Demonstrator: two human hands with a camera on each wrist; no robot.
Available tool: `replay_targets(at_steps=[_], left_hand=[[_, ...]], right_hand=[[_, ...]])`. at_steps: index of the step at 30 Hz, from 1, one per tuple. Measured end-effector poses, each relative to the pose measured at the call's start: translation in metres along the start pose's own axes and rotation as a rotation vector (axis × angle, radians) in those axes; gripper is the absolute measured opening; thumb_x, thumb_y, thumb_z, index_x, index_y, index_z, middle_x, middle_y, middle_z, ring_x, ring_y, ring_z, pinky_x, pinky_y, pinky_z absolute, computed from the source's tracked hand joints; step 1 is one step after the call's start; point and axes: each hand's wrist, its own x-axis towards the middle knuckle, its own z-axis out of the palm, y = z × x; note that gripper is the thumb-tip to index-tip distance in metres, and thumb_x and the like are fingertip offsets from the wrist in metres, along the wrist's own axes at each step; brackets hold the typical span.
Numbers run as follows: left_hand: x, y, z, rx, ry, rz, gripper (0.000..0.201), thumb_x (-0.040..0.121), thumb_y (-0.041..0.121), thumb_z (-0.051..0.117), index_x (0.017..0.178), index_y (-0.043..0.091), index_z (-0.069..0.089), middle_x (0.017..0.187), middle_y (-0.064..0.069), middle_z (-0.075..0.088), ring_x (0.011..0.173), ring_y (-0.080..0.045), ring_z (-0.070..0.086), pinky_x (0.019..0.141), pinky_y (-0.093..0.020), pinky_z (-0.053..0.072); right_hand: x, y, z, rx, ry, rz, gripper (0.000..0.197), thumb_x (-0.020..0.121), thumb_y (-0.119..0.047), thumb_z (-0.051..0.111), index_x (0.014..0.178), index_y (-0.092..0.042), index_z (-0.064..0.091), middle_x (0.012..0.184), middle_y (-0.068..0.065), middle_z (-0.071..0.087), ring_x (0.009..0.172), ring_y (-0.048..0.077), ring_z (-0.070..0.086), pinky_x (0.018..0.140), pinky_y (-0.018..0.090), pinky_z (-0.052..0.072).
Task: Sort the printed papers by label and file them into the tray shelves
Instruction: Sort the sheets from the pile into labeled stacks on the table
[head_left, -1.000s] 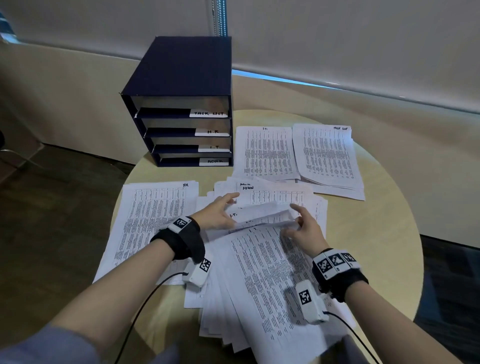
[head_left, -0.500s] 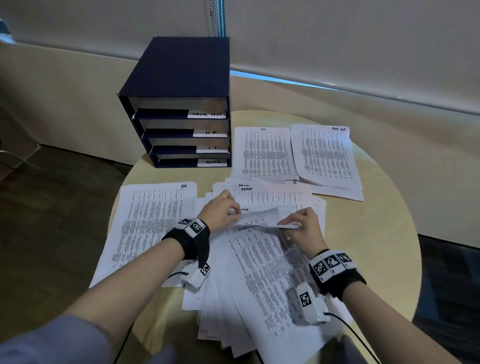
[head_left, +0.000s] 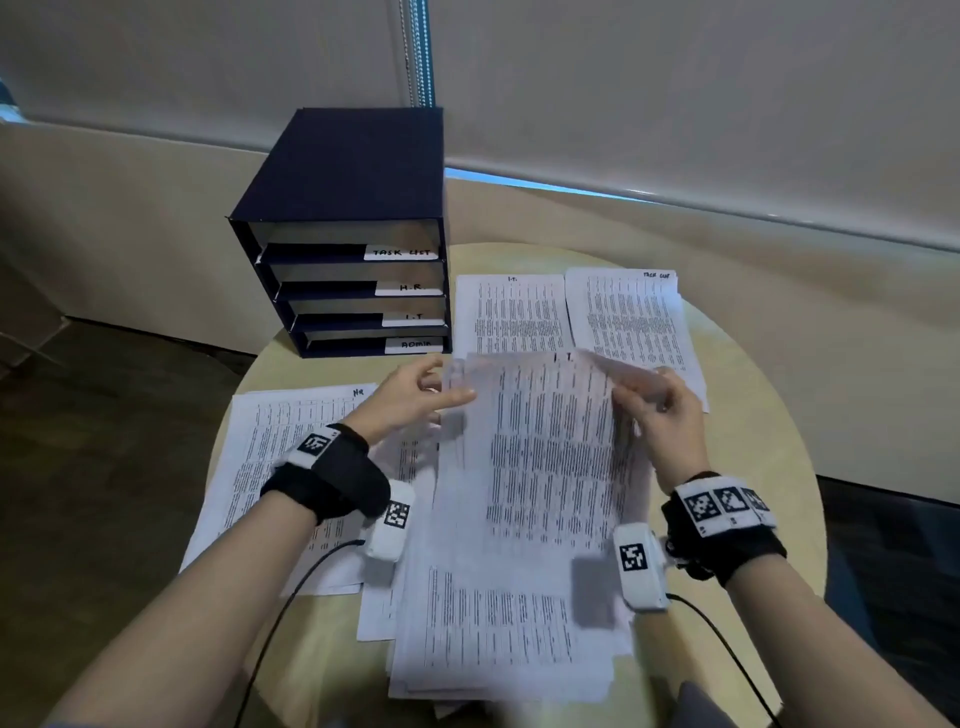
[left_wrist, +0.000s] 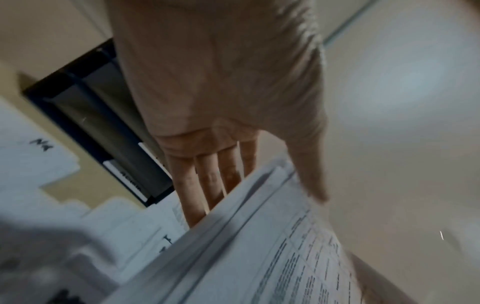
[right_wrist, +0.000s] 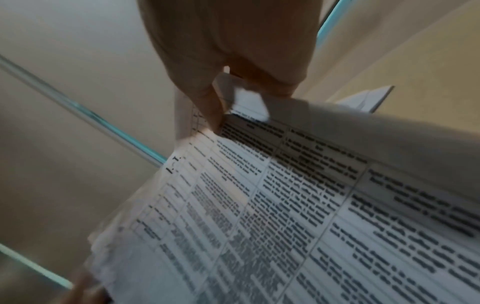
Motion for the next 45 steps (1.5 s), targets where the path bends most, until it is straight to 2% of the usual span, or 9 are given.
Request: replay_targets(at_steps=[4,11,16,19,24,27,30,36,45], left_hand=[[-0.007,0.011,0.014,-0.169,0.139,0.092,0.041,0.086,0.007,0.067,0.124,0.014,0.054,0.11,-0.005,0.069,0.101,-0.014,0.068,0.092,-0.04,0.054],[-0.03,0.041,0.073,-0.205,0.575,0.391,0.036,0.102,0.015,0.041,0.128,0.04,0.04,0.106,0.004,0.06,0.093,-0.021,0.06,0.086,-0.042,0.052],[-0.027,0.005,0.095,-0.161,0.607,0.249,0.034,0.099,0.031,0.037,0.13,0.021,0.029,0.119,0.0,0.057,0.104,-0.017,0.058,0.09,-0.044,0.051],[-0.018,-0.007,0.091,-0.279,0.586,0.141,0.034,0.098,0.024,0.046,0.129,0.019,0.032,0.114,0.009,0.061,0.103,-0.014,0.06,0.09,-0.037,0.048],[0.001,-0.03,0.091,-0.469,0.552,-0.041,0.058,0.089,0.041,0.052,0.14,0.023,0.033,0.125,0.012,0.055,0.126,-0.021,0.047,0.111,-0.042,0.033],[0.005,-0.036,0.1,-0.444,0.538,-0.054,0.039,0.089,0.038,0.05,0.122,0.059,0.041,0.105,0.027,0.053,0.111,-0.016,0.051,0.099,-0.035,0.036],[0.013,-0.048,0.108,-0.397,0.558,-0.09,0.04,0.077,0.041,0.048,0.108,0.065,0.041,0.106,0.023,0.062,0.105,-0.014,0.059,0.095,-0.036,0.043],[0.03,-0.089,0.113,-0.222,0.528,-0.243,0.047,0.095,0.033,0.048,0.141,0.027,0.039,0.133,0.002,0.057,0.121,-0.023,0.054,0.107,-0.045,0.041],[0.038,-0.094,0.071,0.485,0.394,-0.042,0.019,0.098,0.03,0.044,0.115,0.024,0.048,0.11,0.006,0.056,0.101,-0.015,0.055,0.085,-0.035,0.047]], right_hand=[[-0.006,-0.035,0.001,0.18,0.111,-0.095,0.028,0.082,-0.005,0.067,0.098,-0.016,0.047,0.094,0.007,0.062,0.084,0.019,0.061,0.078,0.039,0.051],[-0.032,-0.07,0.019,0.425,0.046,-0.186,0.036,0.076,0.004,0.068,0.099,-0.02,0.054,0.08,-0.004,0.051,0.072,0.001,0.051,0.066,0.015,0.045],[-0.032,-0.046,0.037,0.388,0.02,-0.023,0.037,0.075,0.01,0.068,0.1,-0.013,0.053,0.094,0.003,0.057,0.08,-0.003,0.06,0.068,0.015,0.049],[-0.017,-0.025,0.038,0.35,-0.035,0.164,0.032,0.073,-0.012,0.074,0.1,-0.011,0.057,0.098,0.006,0.063,0.09,0.015,0.062,0.08,0.034,0.05],[0.008,0.004,0.037,0.431,-0.07,0.434,0.077,0.055,-0.038,0.079,0.119,-0.006,0.051,0.107,0.011,0.063,0.1,0.028,0.058,0.088,0.052,0.046],[0.017,0.023,0.043,0.41,-0.07,0.515,0.085,0.057,-0.046,0.08,0.125,-0.008,0.046,0.116,0.015,0.061,0.101,0.029,0.06,0.091,0.054,0.047],[0.015,0.035,0.049,0.405,-0.131,0.576,0.061,0.067,-0.036,0.076,0.116,-0.007,0.052,0.111,0.016,0.061,0.096,0.029,0.06,0.092,0.051,0.047],[-0.006,0.067,0.061,-0.144,-0.118,0.527,0.009,0.092,-0.004,0.042,0.1,-0.006,0.047,0.086,0.01,0.05,0.068,0.017,0.047,0.062,0.035,0.05],[0.059,0.064,0.038,-0.169,-0.081,0.497,0.01,0.096,-0.013,0.042,0.088,-0.015,0.046,0.061,0.004,0.042,0.043,0.015,0.041,0.041,0.023,0.037]])
